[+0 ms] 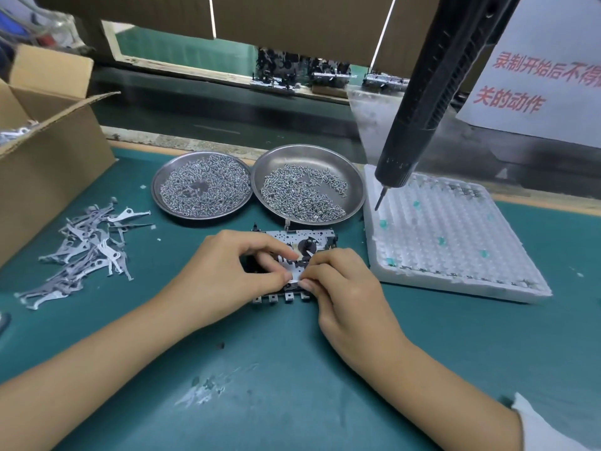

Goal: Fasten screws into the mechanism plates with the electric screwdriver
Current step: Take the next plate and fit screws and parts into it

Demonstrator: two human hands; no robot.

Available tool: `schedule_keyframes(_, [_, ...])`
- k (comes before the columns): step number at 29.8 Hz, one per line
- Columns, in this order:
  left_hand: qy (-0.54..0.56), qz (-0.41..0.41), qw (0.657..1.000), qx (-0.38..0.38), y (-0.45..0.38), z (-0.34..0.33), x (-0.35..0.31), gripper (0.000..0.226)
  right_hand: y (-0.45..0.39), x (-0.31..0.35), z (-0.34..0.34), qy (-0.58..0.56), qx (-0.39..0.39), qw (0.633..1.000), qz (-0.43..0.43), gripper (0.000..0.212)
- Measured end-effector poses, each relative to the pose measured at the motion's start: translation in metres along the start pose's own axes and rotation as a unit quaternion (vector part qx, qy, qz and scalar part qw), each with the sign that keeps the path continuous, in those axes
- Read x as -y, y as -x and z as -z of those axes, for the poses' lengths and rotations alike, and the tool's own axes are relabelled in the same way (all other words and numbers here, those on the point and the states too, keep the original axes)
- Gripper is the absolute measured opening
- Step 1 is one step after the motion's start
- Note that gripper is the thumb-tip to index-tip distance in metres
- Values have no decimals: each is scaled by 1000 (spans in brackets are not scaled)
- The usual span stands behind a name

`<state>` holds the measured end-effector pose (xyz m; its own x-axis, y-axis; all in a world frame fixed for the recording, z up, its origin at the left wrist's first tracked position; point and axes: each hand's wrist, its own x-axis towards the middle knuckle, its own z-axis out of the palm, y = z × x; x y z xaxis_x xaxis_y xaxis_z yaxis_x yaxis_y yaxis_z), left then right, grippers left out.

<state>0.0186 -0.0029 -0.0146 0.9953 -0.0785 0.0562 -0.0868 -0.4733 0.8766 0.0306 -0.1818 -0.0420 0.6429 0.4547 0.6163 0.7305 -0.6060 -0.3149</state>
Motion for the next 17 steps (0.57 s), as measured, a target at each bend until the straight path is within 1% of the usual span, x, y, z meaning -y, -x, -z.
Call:
schedule_keyframes(3, [3,-4,1000,6,-2,0,1,34,-1,1,-1,10,-1,1000,2,4])
schedule_keyframes(5, [5,-3,1000,13,-4,2,2,31,-2,-2,-1,-13,1,1000,-11,5])
schedule_keyframes(8, [30,3,999,34,-4,4,1,29,-1,-5,3,-91,6,994,-57,7])
schedule_keyframes(12, [41,2,998,45,-6,6,0,26,-6,-8,9,-194,-37,969,-146,16])
schedule_keyframes(14, [36,-5,998,46,-6,6,1,25,-6,-8,9,-220,-47,958,-179,18])
schedule_keyframes(17, [39,-12,998,49,-5,6,2,26,-4,-7,10,-241,-62,949,-196,18])
